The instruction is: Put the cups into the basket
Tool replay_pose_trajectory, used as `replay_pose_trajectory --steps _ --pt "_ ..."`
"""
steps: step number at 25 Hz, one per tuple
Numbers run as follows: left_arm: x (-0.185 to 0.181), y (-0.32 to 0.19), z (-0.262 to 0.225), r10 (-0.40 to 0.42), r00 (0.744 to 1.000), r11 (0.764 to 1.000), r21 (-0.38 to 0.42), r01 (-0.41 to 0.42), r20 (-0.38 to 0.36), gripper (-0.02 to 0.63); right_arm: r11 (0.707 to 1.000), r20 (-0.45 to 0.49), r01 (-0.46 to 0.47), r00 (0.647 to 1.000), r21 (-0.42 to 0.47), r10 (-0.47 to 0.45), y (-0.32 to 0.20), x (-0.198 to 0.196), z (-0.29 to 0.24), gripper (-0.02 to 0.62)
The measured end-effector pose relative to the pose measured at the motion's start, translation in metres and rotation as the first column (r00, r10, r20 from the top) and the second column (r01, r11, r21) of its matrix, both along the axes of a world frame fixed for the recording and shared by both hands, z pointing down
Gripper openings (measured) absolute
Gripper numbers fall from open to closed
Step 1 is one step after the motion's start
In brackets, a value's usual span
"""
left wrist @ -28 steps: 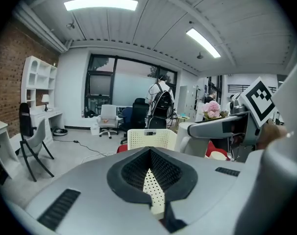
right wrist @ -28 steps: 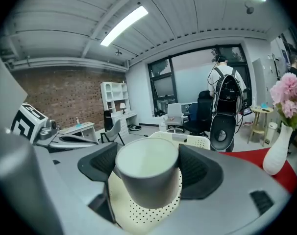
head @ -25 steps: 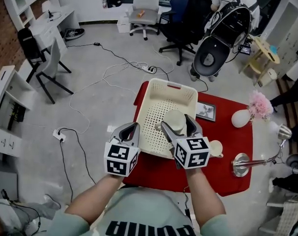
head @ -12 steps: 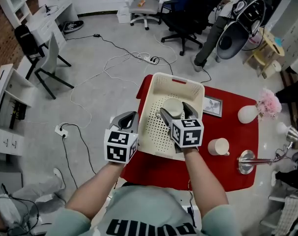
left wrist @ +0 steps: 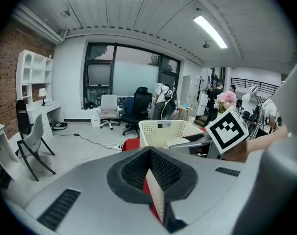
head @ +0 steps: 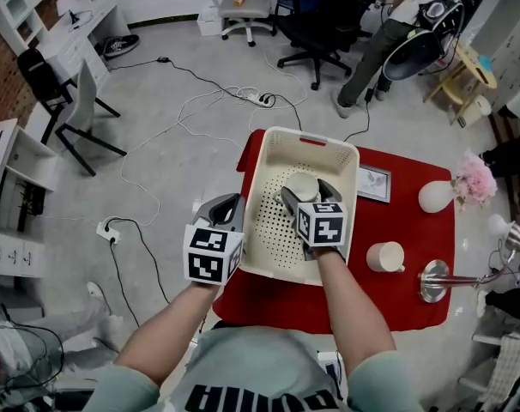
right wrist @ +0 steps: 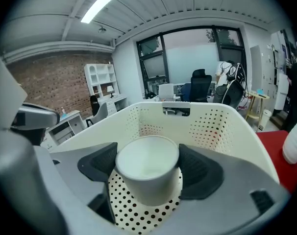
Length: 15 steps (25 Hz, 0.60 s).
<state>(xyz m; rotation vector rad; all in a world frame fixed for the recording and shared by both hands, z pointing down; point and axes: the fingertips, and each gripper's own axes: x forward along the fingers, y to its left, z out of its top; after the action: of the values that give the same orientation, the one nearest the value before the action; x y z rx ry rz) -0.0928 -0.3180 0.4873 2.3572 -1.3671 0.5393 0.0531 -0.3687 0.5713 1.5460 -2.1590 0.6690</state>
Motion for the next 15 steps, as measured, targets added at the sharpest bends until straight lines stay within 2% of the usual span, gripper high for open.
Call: replay_pose_trajectory --steps 5,15 --pt "0.001 -0.001 -0.002 0.011 1.0 1.0 -0.003 -0.011 -0.006 0.003 1.0 0.022 -0.018 1.0 0.003 0.018 -0.004 -0.002 0.01 0.38" --pt "0.004 0.006 0.0 0.023 1.0 1.0 -0.005 -0.023 -0.018 0.003 1.0 -0.02 0.001 1.0 -0.012 -0.002 0.007 -0.004 0.027 0.38"
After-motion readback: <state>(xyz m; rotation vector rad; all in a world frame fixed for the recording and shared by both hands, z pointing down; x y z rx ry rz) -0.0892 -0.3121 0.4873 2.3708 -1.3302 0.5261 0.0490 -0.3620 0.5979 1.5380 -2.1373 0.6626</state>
